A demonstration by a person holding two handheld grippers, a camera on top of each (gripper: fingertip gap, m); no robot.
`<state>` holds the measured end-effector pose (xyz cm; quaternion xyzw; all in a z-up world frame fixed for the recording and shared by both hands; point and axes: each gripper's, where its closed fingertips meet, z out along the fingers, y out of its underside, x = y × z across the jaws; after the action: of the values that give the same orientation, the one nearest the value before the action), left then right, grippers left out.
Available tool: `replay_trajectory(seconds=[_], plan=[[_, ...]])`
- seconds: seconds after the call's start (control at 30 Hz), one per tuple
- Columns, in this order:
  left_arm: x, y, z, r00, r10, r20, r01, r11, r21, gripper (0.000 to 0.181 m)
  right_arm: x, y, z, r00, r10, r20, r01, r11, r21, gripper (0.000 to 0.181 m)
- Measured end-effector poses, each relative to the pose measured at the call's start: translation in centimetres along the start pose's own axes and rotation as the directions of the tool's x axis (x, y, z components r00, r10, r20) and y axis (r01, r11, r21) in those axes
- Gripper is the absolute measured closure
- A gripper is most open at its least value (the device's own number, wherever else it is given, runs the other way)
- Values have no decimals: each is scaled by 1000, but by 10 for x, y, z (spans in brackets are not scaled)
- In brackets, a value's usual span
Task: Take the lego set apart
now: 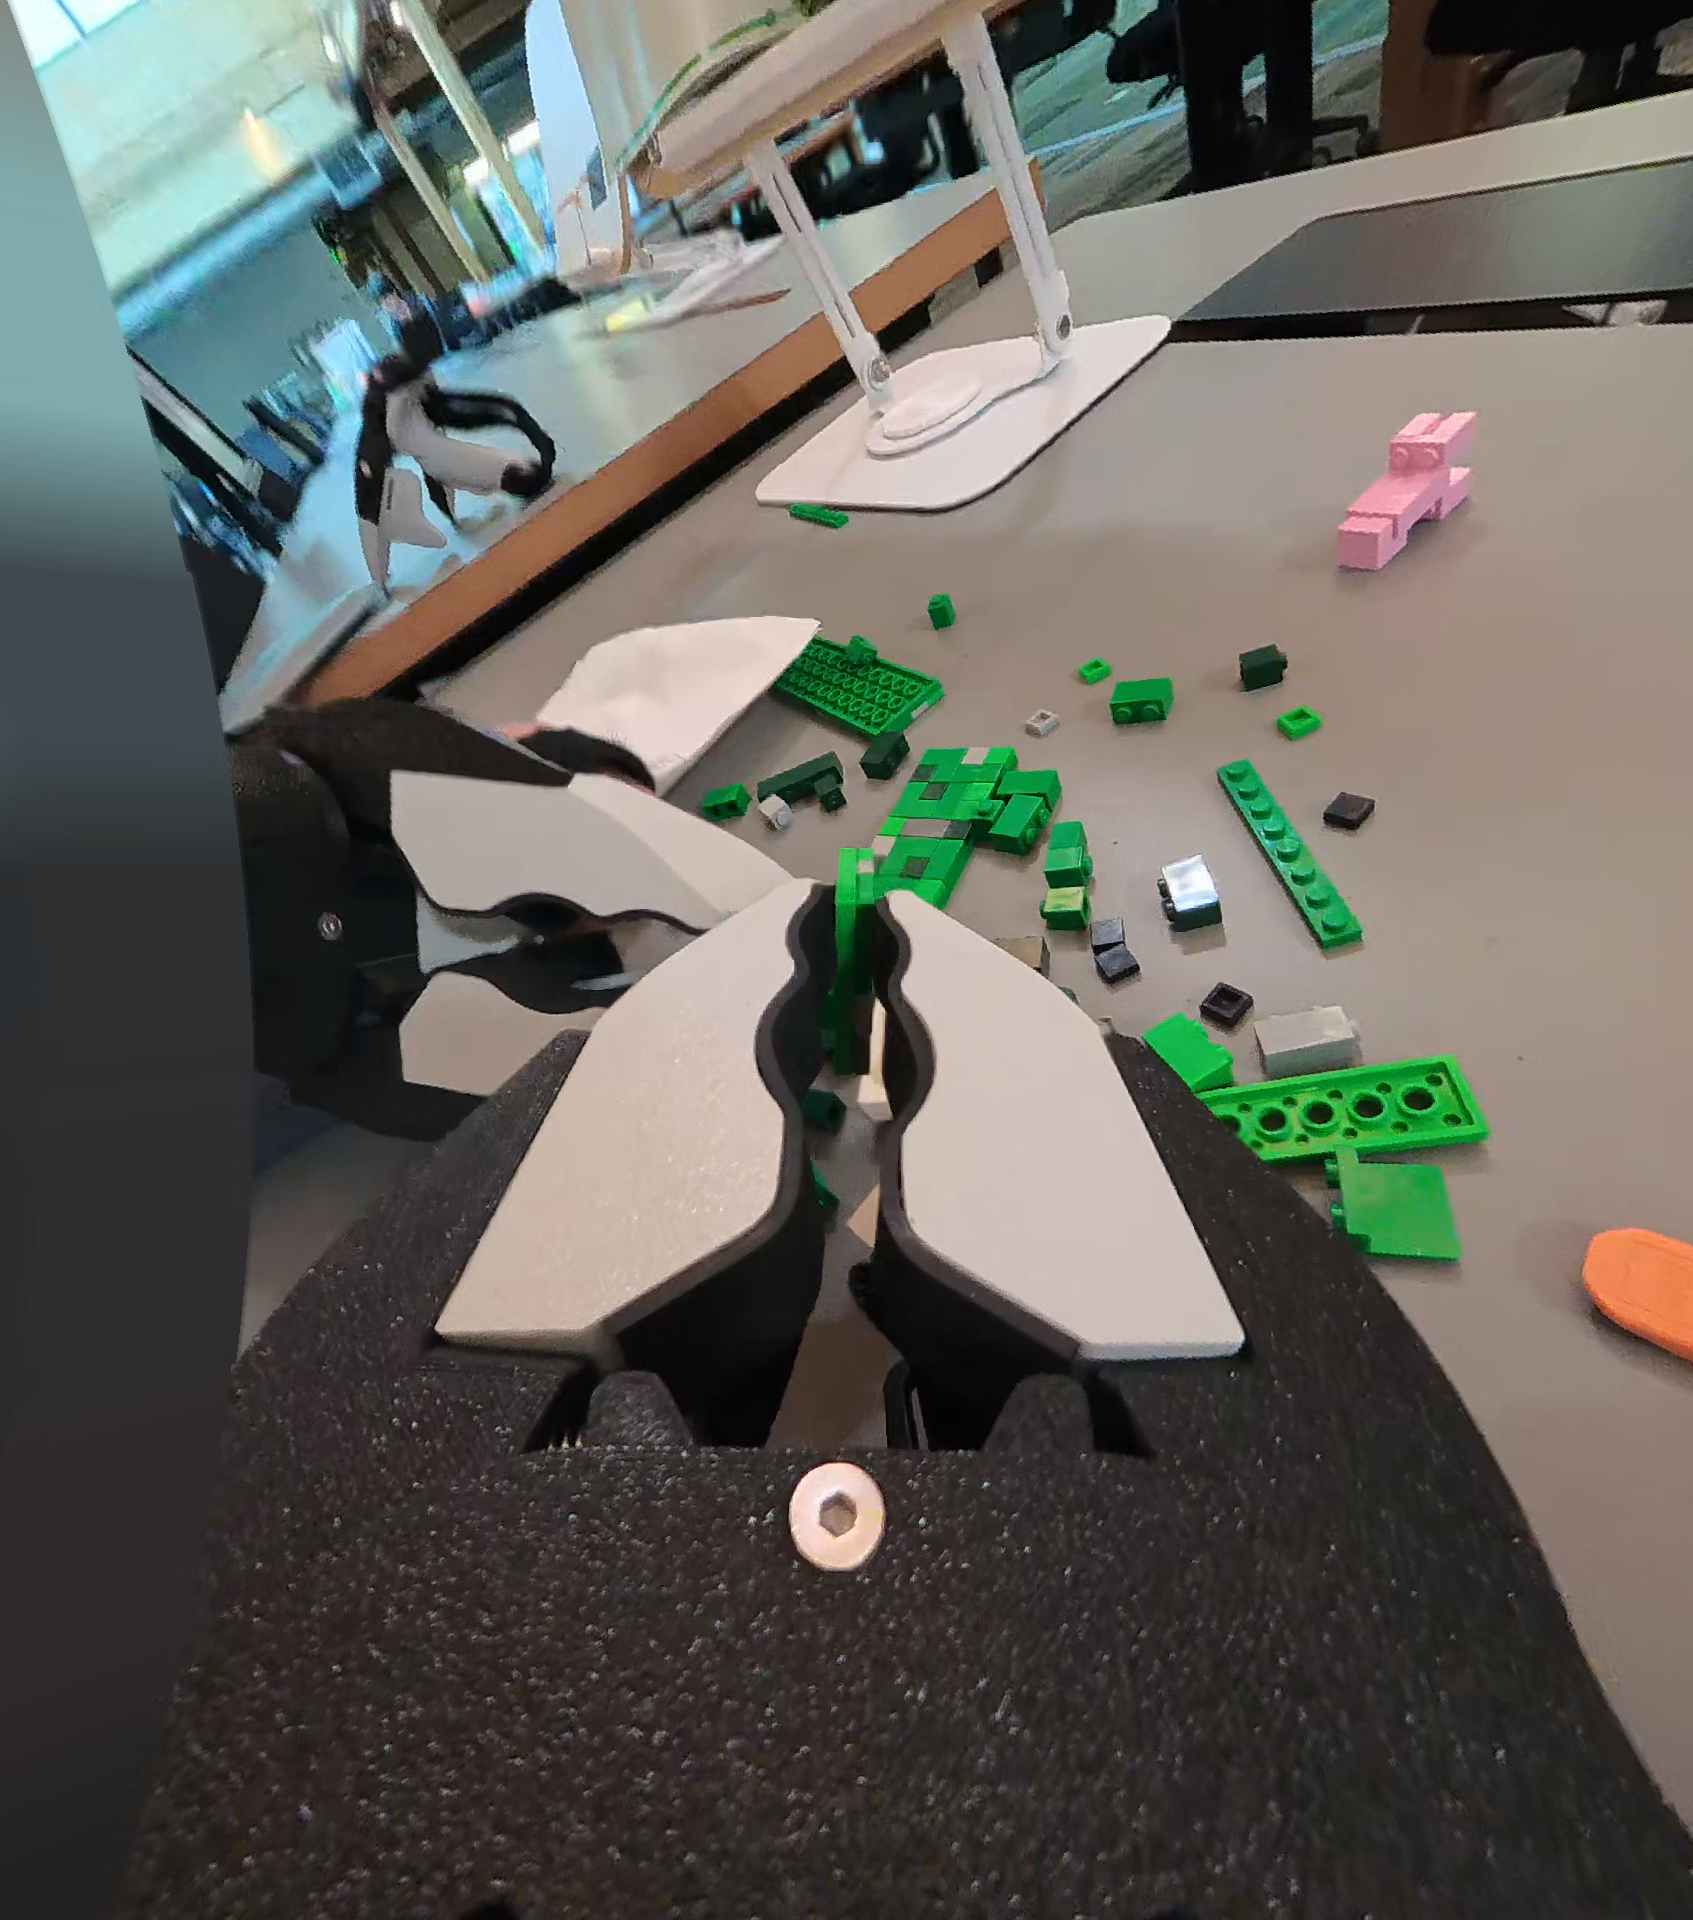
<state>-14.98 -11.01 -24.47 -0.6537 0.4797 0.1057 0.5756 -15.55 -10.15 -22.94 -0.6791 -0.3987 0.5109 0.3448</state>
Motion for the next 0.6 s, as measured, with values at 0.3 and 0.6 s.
replay_trajectory(seconds=[0.3,0.6], plan=[[-12,-12,-3,966,196,168,-193,981,-38,167,11,-9,-6,912,383,144,-404,901,158,176],[-4,9,4,997,-74,18,76,994,-84,174,12,-15,-13,980,188,57,-195,970,148,175]])
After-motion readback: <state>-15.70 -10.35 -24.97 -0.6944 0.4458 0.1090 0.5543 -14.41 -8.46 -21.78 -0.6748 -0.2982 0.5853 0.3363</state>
